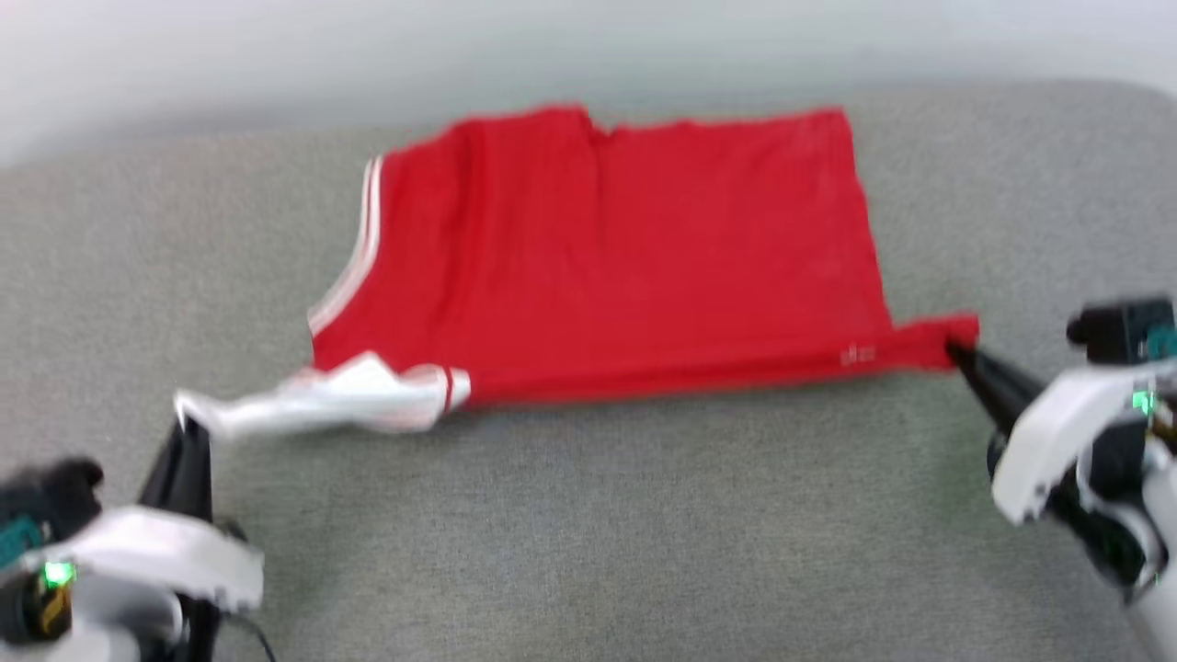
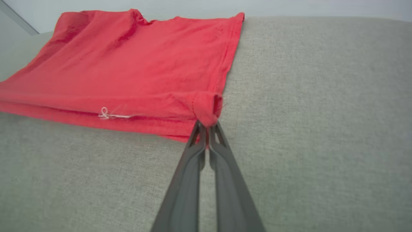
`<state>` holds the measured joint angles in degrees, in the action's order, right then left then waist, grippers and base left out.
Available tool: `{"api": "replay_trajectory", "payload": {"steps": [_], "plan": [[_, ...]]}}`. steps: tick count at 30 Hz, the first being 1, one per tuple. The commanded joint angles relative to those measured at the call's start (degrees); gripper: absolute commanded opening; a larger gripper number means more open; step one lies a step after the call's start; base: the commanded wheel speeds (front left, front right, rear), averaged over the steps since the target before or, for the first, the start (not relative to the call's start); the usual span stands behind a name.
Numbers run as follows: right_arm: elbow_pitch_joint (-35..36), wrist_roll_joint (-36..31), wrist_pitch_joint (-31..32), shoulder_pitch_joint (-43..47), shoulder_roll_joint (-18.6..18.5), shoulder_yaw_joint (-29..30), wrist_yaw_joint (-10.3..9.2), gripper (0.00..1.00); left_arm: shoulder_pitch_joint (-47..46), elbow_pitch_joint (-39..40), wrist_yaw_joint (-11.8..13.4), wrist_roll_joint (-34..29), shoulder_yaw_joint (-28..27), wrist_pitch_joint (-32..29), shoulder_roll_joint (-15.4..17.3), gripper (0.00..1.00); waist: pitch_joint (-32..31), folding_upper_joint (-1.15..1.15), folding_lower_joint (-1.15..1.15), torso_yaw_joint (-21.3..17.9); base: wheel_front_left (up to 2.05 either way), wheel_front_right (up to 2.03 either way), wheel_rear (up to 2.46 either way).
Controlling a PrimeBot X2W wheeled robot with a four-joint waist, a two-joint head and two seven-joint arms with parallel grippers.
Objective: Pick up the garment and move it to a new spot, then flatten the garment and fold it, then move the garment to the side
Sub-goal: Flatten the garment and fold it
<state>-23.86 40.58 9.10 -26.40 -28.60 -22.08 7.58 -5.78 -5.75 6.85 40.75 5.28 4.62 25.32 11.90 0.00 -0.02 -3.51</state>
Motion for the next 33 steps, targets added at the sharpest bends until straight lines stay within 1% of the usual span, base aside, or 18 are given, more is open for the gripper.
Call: {"api": "replay_trajectory", "payload": {"steps": [1, 6, 10, 13, 16, 18, 22, 28, 33], "plan": [[0.8, -0.8, 0.5, 2.7, -0.2, 1.6, -0.16, 0.0, 2.8, 1.2, 1.5, 0.2, -1.1, -0.4, 0.4, 0.0, -2.7, 0.0, 0.02, -0.2, 0.0, 0.0, 0.0], [7.9, -3.4, 5.0, 15.0, 2.4, 8.2, -0.15, 0.0, 13.0, 8.7, 4.9, 1.6, -0.4, -3.9, -0.8, 0.0, -5.5, 0.0, 0.02, 0.8, 0.0, 0.0, 0.0], [15.0, -6.2, 9.9, 24.3, 5.0, 14.5, -0.14, 0.0, 17.8, 13.8, 7.1, 2.2, 0.1, -6.7, -0.9, 0.0, -7.0, 0.0, 0.02, 1.8, 0.0, 0.0, 0.0], [21.3, -8.5, 14.0, 28.4, 7.3, 18.7, -0.14, 0.0, 19.0, 17.4, 8.4, 1.6, 0.1, -8.4, 0.2, 0.0, -7.2, 0.0, 0.02, 1.9, 0.0, 0.0, 0.0], [25.7, -10.5, 17.5, 29.2, 9.8, 21.5, -0.13, 0.0, 17.3, 19.6, 8.6, 1.0, 0.7, -9.6, 1.0, 0.0, -6.6, 0.0, 0.02, 1.7, 0.0, 0.0, 0.0], [27.1, -11.7, 19.3, 27.0, 11.1, 22.4, -0.12, 0.0, 14.9, 20.0, 8.0, 0.4, 1.4, -10.0, 1.3, 0.0, -5.7, 0.0, 0.02, 1.5, 0.0, 0.0, 0.0], [25.5, -13.4, 21.4, 21.3, 12.8, 22.0, -0.12, 0.0, 7.7, 17.4, 6.0, 0.0, 2.9, -10.4, 1.4, 0.0, -2.7, 0.0, 0.02, 1.2, 0.0, 0.0, 0.0], [17.1, -13.5, 21.9, 11.0, 11.8, 19.9, -0.12, 0.0, -4.8, 7.9, 1.3, 0.0, 5.6, -9.6, 0.1, 0.0, 1.6, 0.0, 0.02, 1.6, 0.0, 0.0, 0.0], [9.3, -13.7, 21.3, 4.9, 11.2, 15.9, -0.11, 0.0, -11.2, -2.2, -2.7, 1.0, 7.4, -8.8, -1.7, 0.0, 4.2, 0.0, 0.02, 1.6, 0.0, 0.0, 0.0]]}}
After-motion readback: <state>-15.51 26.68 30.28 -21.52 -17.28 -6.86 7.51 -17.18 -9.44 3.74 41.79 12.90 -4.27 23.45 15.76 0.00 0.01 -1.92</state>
